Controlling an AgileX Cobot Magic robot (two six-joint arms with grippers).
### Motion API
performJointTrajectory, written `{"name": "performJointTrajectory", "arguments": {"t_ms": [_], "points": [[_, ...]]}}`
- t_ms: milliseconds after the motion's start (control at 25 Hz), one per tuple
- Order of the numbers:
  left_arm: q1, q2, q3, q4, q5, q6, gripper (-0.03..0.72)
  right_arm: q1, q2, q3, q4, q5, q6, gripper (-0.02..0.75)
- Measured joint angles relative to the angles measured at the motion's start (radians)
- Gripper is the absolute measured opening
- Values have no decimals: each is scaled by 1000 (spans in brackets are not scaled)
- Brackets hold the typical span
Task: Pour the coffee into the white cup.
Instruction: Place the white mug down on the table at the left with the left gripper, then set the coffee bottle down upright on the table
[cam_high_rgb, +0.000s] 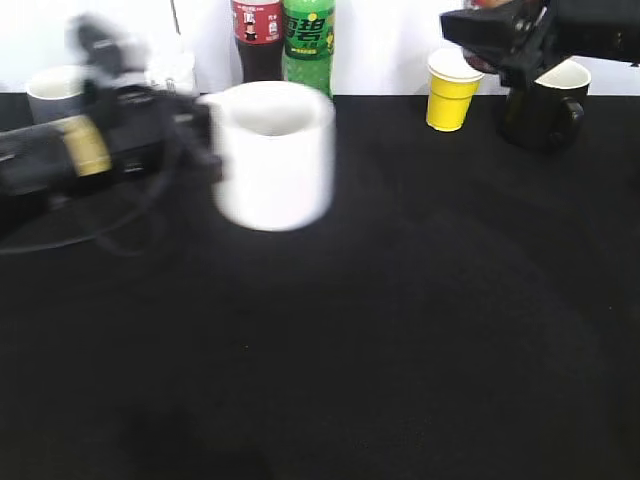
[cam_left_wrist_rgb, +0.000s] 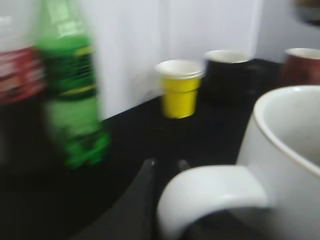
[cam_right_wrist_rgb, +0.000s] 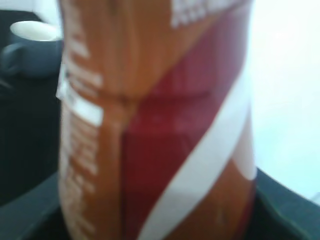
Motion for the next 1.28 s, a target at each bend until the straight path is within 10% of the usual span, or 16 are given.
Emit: {"name": "performJointTrajectory", "arguments": {"t_ms": [480, 640, 840, 1280], "points": [[123, 278, 64, -532, -252, 323, 62, 0, 0, 0, 104, 13, 57, 515], [123, 343, -5, -565, -293, 323, 68, 0, 0, 0, 110, 21, 57, 514], [123, 321, 6, -564, -277, 321, 293, 0, 0, 0, 161, 53, 57, 514], [123, 2, 296, -499, -243, 321, 304, 0, 107, 35, 399, 142, -69, 514]]}}
